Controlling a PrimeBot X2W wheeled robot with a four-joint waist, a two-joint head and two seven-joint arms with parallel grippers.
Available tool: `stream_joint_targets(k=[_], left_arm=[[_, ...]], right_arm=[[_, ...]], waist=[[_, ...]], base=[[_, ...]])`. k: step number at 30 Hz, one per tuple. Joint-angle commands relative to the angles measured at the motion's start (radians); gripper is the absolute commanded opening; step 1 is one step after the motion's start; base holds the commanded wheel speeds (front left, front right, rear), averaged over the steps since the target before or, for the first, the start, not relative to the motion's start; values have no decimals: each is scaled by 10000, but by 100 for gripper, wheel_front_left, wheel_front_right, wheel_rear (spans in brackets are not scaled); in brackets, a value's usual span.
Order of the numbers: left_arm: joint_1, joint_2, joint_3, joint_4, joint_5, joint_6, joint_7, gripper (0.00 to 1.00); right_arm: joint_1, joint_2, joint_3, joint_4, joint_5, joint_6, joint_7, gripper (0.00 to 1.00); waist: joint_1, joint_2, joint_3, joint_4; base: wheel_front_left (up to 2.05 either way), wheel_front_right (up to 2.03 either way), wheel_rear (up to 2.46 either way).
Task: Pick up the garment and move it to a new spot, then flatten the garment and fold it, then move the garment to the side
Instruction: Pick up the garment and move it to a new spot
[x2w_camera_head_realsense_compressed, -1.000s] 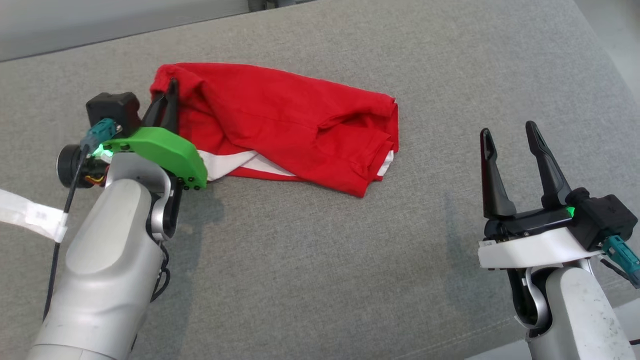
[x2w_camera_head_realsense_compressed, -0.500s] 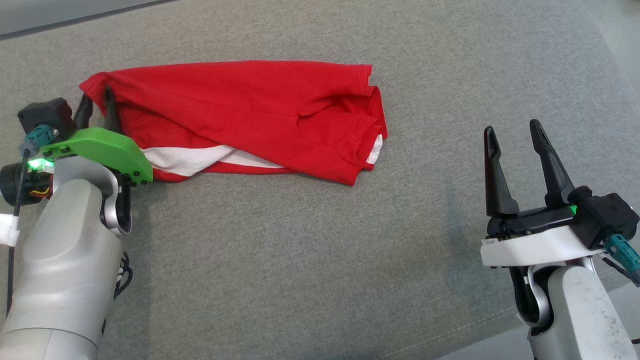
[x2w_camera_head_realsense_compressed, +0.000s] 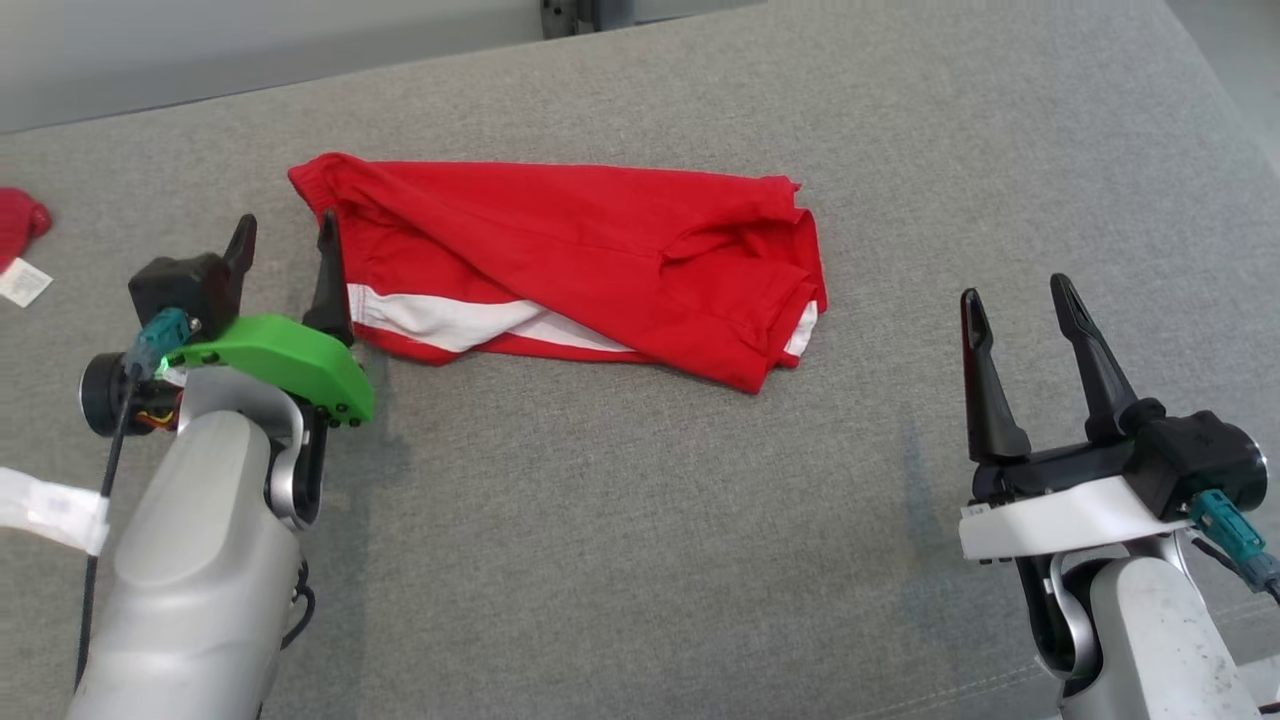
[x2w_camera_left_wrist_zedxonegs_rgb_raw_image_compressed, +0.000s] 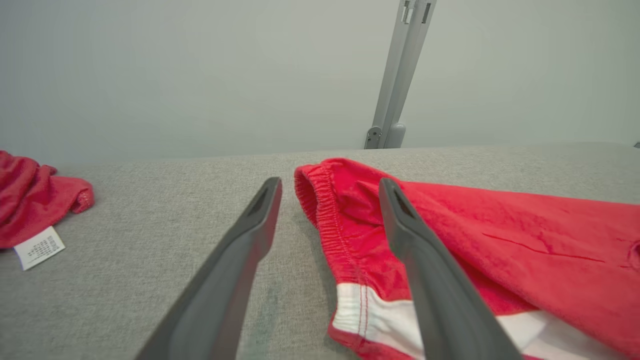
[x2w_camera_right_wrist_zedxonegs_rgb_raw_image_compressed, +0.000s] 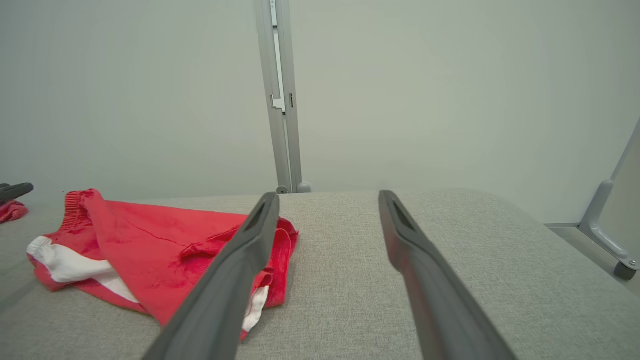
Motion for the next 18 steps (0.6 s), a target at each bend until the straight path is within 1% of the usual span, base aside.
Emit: stream_joint_targets(k=[1, 11, 15, 18], left_arm=[[406, -27, 130, -306, 136, 9, -36, 100], [3439, -614, 1408, -3258, 990, 204, -25, 100], [4654, -844, 1772, -4216, 1338, 116, -25, 100], [5420, -973, 2049, -4909, 1653, 168, -25, 100]], right_arm=[[161, -21, -11, 50, -110, 1, -31, 100], [693, -23, 97, 390, -110, 1, -31, 100], [885, -23, 108, 483, -50, 1, -31, 100], [1018, -23, 137, 516, -1, 1, -31, 100]], waist=[[0, 0, -487, 436], [0, 0, -1472, 936], [0, 0, -1787, 1070], [0, 0, -1974, 1168]], base=[[0, 0, 0], [0, 0, 0], [0, 0, 0], [0, 0, 0]])
